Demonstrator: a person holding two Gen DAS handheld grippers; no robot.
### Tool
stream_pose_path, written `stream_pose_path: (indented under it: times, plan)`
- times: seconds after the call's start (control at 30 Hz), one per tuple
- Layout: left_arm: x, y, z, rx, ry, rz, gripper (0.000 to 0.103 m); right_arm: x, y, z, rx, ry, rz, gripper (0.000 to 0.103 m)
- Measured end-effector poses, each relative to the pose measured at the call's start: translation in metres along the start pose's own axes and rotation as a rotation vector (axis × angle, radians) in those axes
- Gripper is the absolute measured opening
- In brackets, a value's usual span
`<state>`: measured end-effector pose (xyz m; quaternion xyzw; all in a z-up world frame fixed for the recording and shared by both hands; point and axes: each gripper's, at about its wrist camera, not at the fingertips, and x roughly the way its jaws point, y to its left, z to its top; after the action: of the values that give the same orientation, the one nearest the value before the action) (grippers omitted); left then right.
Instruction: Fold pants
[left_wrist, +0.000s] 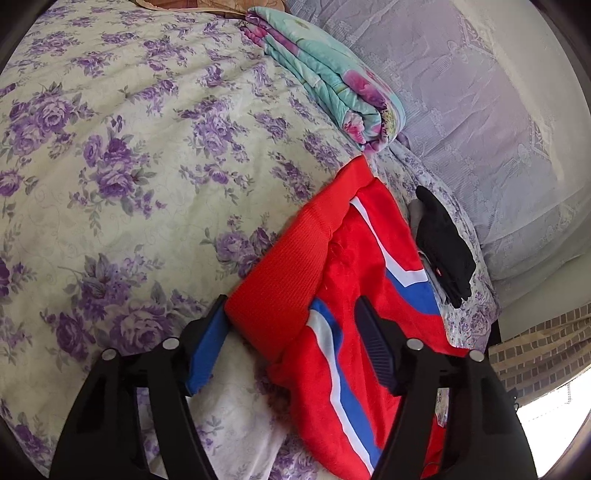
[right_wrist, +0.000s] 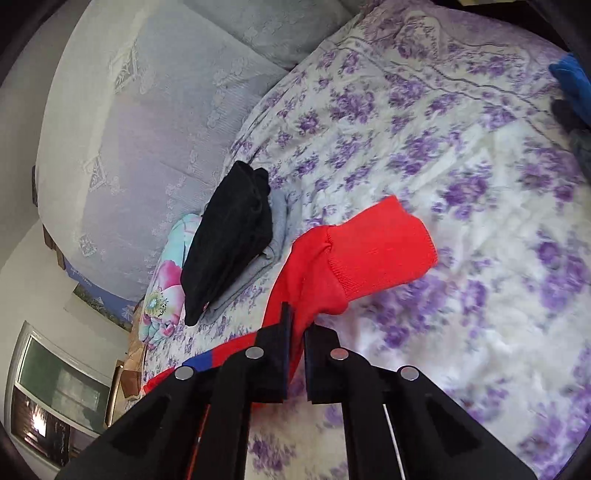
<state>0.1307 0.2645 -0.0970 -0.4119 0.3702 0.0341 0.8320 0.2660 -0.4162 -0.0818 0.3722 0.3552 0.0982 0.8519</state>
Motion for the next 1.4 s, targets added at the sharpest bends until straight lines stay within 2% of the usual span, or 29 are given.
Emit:
stream_pose_path:
  times: [0.1, 0.17, 0.3, 0.33, 0.37, 0.43, 0.6, 0.67, 0.73, 0.77, 0.83, 0.9, 0.93, 0.97, 1.07, 1.1, 1.23, 1.33, 1.4]
  plan:
    - [-0.001, 0.004, -0.004, -0.004, 0.012, -0.016, 0.061, -0.001, -0.039, -0.012, 0.072, 0.068, -0.083, 0.006]
    - [0.002, 0.002, -0.005, 0.023, 0.022, 0.004, 0.061, 0.007, -0.057, -0.019, 0.116, 0.101, -0.071, 0.002]
    - [0.006, 0.0, -0.002, 0.022, 0.005, 0.028, 0.06, 0.012, -0.049, -0.021, 0.096, 0.097, -0.082, 0.005]
    - [0.006, -0.002, -0.002, 0.029, -0.009, 0.047, 0.046, 0.012, -0.048, -0.022, 0.091, 0.094, -0.088, 0.006]
    - [0.007, -0.003, -0.002, 0.045, -0.02, 0.072, 0.037, 0.012, -0.046, -0.022, 0.09, 0.096, -0.085, 0.007]
    - [0.004, -0.002, -0.007, 0.068, -0.035, 0.079, 0.031, 0.009, -0.048, -0.024, 0.108, 0.092, -0.065, 0.009]
    - [-0.037, 0.014, -0.02, 0.062, -0.104, 0.072, 0.025, 0.011, -0.036, -0.031, 0.086, 0.121, -0.016, 0.009]
    - [-0.054, 0.027, -0.022, 0.056, -0.123, 0.106, 0.025, 0.019, -0.031, -0.035, 0.058, 0.16, -0.002, 0.01]
    - [-0.053, 0.041, -0.023, 0.05, -0.098, 0.131, 0.029, 0.027, -0.03, -0.037, 0.037, 0.18, -0.014, 0.015]
    - [-0.048, 0.047, -0.024, 0.038, -0.072, 0.126, 0.032, 0.027, -0.031, -0.036, 0.034, 0.178, -0.009, 0.015]
    - [-0.05, 0.053, -0.023, 0.017, -0.073, 0.086, 0.036, 0.023, -0.034, -0.035, 0.056, 0.189, 0.009, 0.017]
    - [-0.063, 0.052, -0.017, -0.008, -0.105, 0.085, 0.053, 0.01, -0.039, -0.034, 0.08, 0.166, 0.004, 0.022]
    - [-0.074, 0.051, -0.013, -0.018, -0.159, 0.109, 0.066, 0.0, -0.039, -0.033, 0.079, 0.139, -0.011, 0.028]
    - [-0.086, 0.048, -0.008, -0.008, -0.213, 0.141, 0.071, -0.012, -0.037, -0.032, 0.061, 0.094, -0.037, 0.033]
    - [-0.101, 0.03, 0.013, 0.06, -0.275, 0.181, 0.07, -0.049, -0.019, -0.03, -0.061, -0.08, -0.14, 0.038]
    - [-0.099, 0.02, 0.02, 0.086, -0.273, 0.179, 0.07, -0.054, -0.009, -0.029, -0.109, -0.101, -0.145, 0.038]
    - [-0.055, -0.037, 0.037, 0.258, -0.183, 0.145, 0.07, -0.037, 0.02, -0.029, -0.182, -0.029, -0.077, 0.038]
    - [-0.003, -0.072, 0.034, 0.334, -0.057, 0.102, 0.071, -0.011, 0.038, -0.036, -0.234, 0.051, -0.058, 0.038]
    - [0.032, -0.081, 0.033, 0.339, 0.002, 0.13, 0.071, 0.01, 0.039, -0.039, -0.229, 0.119, -0.05, 0.039]
